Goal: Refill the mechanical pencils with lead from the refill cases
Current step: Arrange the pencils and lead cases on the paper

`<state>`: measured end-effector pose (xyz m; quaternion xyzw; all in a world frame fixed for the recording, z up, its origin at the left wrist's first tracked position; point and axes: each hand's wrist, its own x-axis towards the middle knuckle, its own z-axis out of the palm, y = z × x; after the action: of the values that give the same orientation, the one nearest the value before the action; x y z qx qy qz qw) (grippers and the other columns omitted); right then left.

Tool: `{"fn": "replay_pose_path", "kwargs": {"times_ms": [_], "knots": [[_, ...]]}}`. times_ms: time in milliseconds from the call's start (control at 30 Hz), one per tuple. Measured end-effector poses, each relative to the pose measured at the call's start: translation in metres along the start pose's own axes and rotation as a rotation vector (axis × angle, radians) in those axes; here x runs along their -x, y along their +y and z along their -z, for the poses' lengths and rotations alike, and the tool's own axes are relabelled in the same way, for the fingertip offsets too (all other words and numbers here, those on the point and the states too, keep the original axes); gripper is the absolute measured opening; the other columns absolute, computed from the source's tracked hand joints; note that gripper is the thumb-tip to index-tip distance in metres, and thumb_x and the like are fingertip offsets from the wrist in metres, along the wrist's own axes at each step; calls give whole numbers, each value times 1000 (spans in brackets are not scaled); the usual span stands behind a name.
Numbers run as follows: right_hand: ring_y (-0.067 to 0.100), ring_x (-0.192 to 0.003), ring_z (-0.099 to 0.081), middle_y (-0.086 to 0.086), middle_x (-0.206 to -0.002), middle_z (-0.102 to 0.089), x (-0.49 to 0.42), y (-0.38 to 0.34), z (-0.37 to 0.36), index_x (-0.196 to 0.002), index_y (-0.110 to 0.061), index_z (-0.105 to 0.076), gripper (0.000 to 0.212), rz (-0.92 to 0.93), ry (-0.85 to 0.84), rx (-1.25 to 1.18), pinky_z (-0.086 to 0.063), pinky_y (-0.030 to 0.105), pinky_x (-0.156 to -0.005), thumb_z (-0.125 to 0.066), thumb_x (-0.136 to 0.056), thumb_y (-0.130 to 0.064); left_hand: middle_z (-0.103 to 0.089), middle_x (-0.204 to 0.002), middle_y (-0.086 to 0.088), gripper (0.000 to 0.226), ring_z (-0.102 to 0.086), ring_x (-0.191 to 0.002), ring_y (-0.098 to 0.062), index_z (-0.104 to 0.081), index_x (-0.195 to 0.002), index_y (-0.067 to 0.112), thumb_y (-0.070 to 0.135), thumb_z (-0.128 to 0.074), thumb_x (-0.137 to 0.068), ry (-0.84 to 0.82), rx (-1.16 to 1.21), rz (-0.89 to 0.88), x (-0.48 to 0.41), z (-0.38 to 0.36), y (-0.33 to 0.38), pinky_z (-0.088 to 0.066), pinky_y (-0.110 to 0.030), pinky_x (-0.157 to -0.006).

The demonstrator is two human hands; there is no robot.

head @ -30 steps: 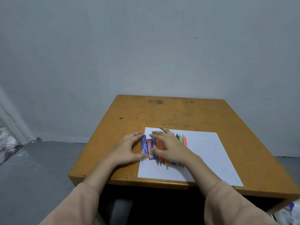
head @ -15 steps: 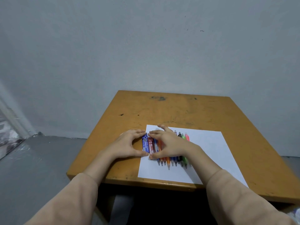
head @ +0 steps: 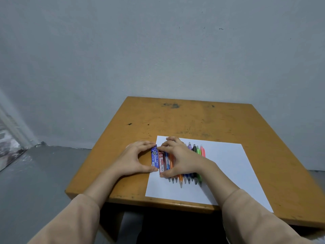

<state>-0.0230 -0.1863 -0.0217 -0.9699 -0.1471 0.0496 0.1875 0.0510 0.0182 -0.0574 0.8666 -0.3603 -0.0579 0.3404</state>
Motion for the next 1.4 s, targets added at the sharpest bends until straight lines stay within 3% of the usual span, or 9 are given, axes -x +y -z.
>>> {"fn": "replay_pose_path", "kwargs": {"times_ms": [167,300,400,500,667,800,900,1167,1400], "knots": [[5,-124,-28,-7,-132,-29,3,-5,0,-141,-22,-34,90,-5,97,-154,-38,27,-103,-80,-67,-46,-45,-137,21,101,-34,-131,0,-51,-133,38,85,-66,-45,-5,43,27,-1,0,-1,-30,-39,-112],[1,-119,-36,-12,-134,-26,14,-5,6,-142,-22,-32,91,-26,171,-252,-42,18,-91,-82,-68,-41,-45,-135,22,102,-35,-127,8,-52,-133,35,82,-69,-44,19,86,24,-1,2,14,-35,-30,-108],[2,-122,-35,-11,-136,-26,27,-2,15,-142,-23,-33,90,-44,203,-271,-45,21,-93,-82,-68,-41,-42,-129,30,97,-31,-122,17,-50,-133,35,75,-73,-48,14,86,-21,-4,2,32,-36,-23,-102],[2,-121,-38,-10,-130,-28,44,5,25,-142,-22,-36,88,-55,236,-306,-47,23,-95,-82,-68,-38,-36,-125,37,93,-26,-118,22,-47,-135,35,70,-75,-54,-14,71,-61,-11,-1,50,-35,-28,-103],[0,-122,-35,-11,-130,-27,80,26,32,-141,-23,-38,85,-144,285,-328,-41,17,-97,-84,-69,-30,-34,-122,39,99,-28,-117,19,-47,-136,35,78,-68,-49,-69,53,-113,-27,-17,79,-33,-29,-104],[1,-123,-36,-10,-131,-30,103,49,27,-140,-20,-42,89,-200,312,-308,-30,13,-102,-86,-63,-32,-40,-131,24,87,-32,-121,8,-48,-136,32,60,-79,-60,-138,27,-140,-37,-37,101,-32,-27,-107],[-7,-118,-38,-12,-128,-35,115,62,24,-138,-18,-44,85,-221,313,-299,-28,3,-96,-84,-63,-30,-40,-141,21,95,-32,-130,-2,-46,-137,36,77,-69,-55,-178,-25,-144,-44,-52,109,-32,-38,-110],[0,-118,-43,-18,-123,-37,129,81,20,-136,-17,-48,88,-219,312,-280,-39,21,-100,-77,-58,-44,-35,-147,15,88,-25,-134,-4,-40,-143,30,65,-71,-67,-192,-172,-227,-52,-75,125,-16,-29,-111],[-7,-120,-39,-19,-125,-37,129,85,17,-138,-20,-46,85,-248,275,-282,-36,15,-101,-82,-63,-38,-32,-151,15,84,-19,-139,-1,-35,-145,32,75,-52,-75,-232,-264,-250,-50,-83,116,-7,-30,-115]]}}
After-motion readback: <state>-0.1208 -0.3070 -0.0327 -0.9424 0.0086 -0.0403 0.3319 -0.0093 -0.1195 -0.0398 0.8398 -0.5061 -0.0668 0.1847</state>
